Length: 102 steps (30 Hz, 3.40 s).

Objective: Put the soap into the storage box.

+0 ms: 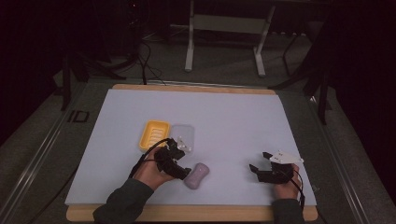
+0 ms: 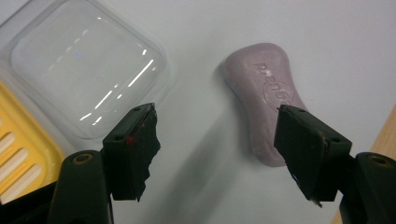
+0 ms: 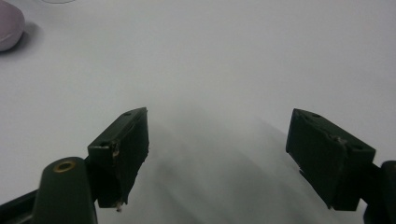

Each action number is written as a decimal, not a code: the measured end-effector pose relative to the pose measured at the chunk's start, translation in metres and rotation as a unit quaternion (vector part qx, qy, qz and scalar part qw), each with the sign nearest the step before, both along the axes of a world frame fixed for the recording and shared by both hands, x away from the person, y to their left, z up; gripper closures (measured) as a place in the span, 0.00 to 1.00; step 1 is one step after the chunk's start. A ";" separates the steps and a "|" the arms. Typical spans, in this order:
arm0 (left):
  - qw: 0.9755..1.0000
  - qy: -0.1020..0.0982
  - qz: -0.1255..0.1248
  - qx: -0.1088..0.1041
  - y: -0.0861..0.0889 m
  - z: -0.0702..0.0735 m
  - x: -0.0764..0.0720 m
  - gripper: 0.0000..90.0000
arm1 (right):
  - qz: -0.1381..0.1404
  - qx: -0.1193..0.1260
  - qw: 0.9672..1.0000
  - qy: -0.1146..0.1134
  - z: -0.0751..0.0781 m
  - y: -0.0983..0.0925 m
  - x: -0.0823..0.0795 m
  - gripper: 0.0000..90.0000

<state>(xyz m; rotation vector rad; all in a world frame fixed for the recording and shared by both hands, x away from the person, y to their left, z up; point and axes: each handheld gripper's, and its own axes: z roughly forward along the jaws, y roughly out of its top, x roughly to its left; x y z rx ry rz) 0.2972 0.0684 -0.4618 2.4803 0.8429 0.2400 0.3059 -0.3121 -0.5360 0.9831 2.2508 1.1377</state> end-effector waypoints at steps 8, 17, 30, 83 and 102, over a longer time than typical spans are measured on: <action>1.000 0.006 0.005 -0.004 -0.007 -0.002 0.001 0.30 | 0.000 -0.002 1.000 0.000 0.000 0.000 0.000 0.23; 1.000 0.013 0.001 0.001 -0.014 -0.005 0.002 0.28 | 0.001 -0.001 1.000 -0.001 0.000 0.000 0.000 0.23; 1.000 0.026 -0.004 0.007 -0.031 -0.014 0.000 0.22 | 0.001 -0.002 1.000 -0.001 0.000 0.000 0.000 0.23; 0.995 0.063 -0.036 0.064 -0.055 -0.043 0.013 0.49 | 0.003 -0.005 1.000 -0.002 0.000 0.001 0.000 0.23; 0.988 0.098 -0.059 0.103 -0.065 -0.039 0.024 0.48 | 0.004 -0.009 1.000 0.000 0.000 0.002 0.000 0.23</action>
